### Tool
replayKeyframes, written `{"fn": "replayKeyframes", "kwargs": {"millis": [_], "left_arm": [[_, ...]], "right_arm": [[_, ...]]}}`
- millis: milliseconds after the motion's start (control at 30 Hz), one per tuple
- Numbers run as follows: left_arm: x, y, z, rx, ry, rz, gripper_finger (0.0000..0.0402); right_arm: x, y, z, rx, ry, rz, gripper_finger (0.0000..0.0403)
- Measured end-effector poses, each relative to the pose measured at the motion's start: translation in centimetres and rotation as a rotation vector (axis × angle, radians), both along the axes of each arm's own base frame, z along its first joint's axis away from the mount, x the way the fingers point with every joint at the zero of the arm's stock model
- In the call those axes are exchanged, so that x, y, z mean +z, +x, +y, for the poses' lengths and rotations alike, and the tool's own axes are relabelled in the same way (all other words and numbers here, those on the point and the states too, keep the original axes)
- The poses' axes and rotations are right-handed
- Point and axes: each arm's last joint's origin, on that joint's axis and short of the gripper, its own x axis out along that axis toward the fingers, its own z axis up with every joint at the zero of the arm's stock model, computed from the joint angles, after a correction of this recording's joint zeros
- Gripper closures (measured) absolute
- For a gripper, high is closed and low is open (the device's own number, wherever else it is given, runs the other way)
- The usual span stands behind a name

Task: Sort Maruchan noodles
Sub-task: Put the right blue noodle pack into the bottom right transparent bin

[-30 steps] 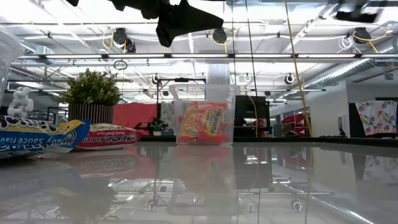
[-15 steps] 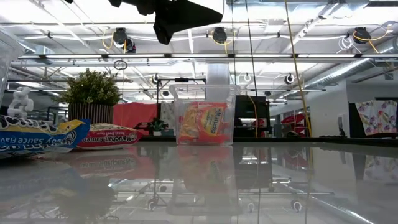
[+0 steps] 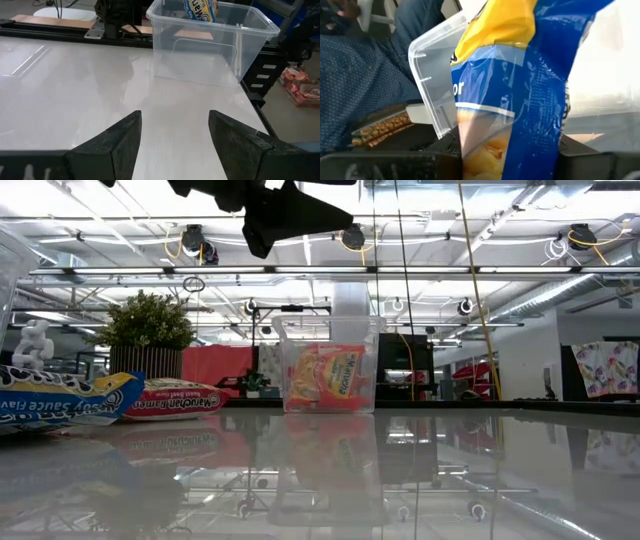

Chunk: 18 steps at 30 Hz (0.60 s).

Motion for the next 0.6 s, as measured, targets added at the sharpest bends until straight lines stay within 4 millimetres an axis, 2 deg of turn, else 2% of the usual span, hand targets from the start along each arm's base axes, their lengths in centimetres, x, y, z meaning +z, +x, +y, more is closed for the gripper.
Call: {"fn": "replayKeyframes", "kwargs": {"millis": [300,600], "left_arm": [[0.0,0.0,0.0,0.0,0.0,0.001,0.0167],[0.0,0.0,0.0,0.008,-0.024,0.003,0.0167]], "right_arm": [[-0.9,0.4,1.4,0.048,-0.051,0.045,0.028],[-3.0,1.6,3.6,0.099,-0.155,0.129,0.028]]}}
